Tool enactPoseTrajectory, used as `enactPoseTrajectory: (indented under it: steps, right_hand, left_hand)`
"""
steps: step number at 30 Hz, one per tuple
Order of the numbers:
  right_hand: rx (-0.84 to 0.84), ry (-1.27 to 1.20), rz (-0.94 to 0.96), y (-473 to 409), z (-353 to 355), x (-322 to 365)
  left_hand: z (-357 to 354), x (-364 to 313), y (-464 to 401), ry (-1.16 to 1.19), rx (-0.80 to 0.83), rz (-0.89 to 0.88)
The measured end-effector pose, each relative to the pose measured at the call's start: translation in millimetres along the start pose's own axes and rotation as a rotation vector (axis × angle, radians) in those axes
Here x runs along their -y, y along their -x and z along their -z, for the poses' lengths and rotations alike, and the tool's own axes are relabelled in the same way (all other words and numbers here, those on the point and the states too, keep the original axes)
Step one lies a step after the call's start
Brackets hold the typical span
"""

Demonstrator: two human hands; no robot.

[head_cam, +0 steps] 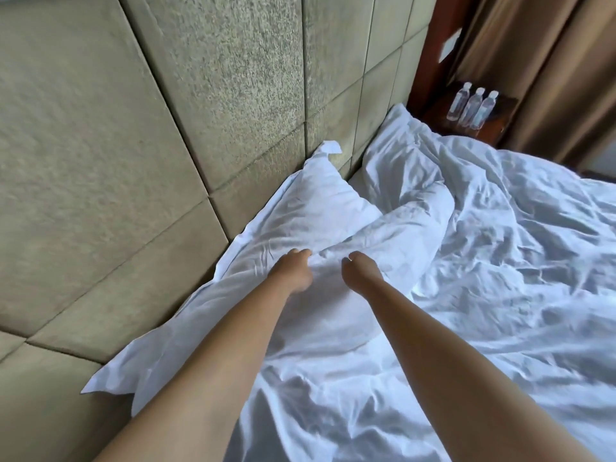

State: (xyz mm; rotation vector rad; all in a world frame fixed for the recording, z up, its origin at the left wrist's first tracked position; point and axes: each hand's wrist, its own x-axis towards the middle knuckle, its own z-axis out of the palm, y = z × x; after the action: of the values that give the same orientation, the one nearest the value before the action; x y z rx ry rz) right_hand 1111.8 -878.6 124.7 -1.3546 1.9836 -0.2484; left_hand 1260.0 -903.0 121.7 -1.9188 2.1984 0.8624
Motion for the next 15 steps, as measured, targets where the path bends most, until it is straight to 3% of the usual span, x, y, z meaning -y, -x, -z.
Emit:
enactPoseTrajectory:
  steps: [3, 8, 10, 13, 15]
  right_hand:
    - [-0.003, 0.000, -0.098, -22, 7, 1]
    - [0.005, -0.269, -0.431, -59, -11, -16]
    - [0.017, -0.269, -0.554, -65, -19, -31]
    - [-0.028, -0.157, -0.570, -64, -21, -60]
    - [-0.168, -0.246, -0.595, -64, -14, -75]
  left_hand:
    - [4, -3, -31, 0.028, 0.201, 0.048]
    - [-9, -32, -46, 0.172, 0.805, -0.023]
    - [-28, -44, -42, 0.216, 0.991, -0.030]
    - [-51, -50, -49, 0.224, 1.073, -0.051]
    - [-57, -51, -65, 0.290, 0.953, -0.021]
